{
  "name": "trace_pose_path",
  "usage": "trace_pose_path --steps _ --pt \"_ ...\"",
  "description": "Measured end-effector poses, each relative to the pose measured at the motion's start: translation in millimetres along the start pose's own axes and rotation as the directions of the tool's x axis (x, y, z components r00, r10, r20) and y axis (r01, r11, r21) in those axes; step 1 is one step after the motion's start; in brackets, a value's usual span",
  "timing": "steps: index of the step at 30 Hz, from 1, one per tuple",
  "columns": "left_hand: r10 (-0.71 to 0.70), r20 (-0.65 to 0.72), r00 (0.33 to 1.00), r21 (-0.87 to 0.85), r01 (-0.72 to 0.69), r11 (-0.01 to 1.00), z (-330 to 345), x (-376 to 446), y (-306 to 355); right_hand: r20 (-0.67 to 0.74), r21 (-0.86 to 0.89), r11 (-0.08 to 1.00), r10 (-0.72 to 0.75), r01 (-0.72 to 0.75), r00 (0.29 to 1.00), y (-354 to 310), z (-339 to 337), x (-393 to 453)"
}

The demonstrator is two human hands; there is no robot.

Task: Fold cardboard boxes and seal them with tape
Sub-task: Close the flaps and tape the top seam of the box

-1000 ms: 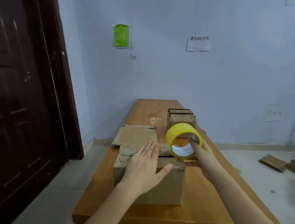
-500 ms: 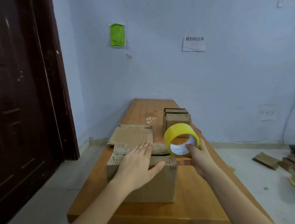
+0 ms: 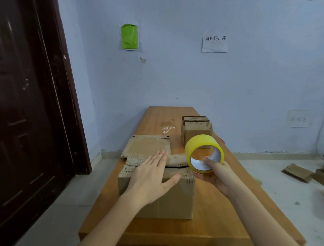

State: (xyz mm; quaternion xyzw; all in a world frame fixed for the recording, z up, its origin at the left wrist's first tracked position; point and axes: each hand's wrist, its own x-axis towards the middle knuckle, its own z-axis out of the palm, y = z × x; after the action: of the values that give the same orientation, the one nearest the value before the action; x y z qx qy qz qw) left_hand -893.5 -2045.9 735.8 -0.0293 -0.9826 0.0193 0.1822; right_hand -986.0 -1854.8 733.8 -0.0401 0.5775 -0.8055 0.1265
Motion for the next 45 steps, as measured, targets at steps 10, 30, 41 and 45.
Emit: trace_pose_path --steps 10,30,41,45 --pt "-0.049 0.149 0.988 -0.003 0.05 0.999 -2.5 4.8 -0.3 -0.186 0.022 0.999 -0.027 0.031 0.982 0.8 10.6 -6.8" --pt "-0.053 0.186 0.981 -0.002 0.054 0.999 -3.2 5.8 -5.4 -0.211 -0.602 0.783 -0.346 0.158 0.914 -2.5 -19.2 -2.8" --pt "0.118 0.025 0.993 0.088 -0.12 0.989 -9.4 3.6 13.7 -0.242 -0.527 0.839 -0.297 0.132 0.924 30.5 -18.3 -5.9" --pt "0.211 0.002 0.977 -0.03 -0.211 0.977 3.3 16.5 42.5 -0.219 -0.484 0.863 -0.277 0.143 0.936 29.7 -15.5 -6.3"
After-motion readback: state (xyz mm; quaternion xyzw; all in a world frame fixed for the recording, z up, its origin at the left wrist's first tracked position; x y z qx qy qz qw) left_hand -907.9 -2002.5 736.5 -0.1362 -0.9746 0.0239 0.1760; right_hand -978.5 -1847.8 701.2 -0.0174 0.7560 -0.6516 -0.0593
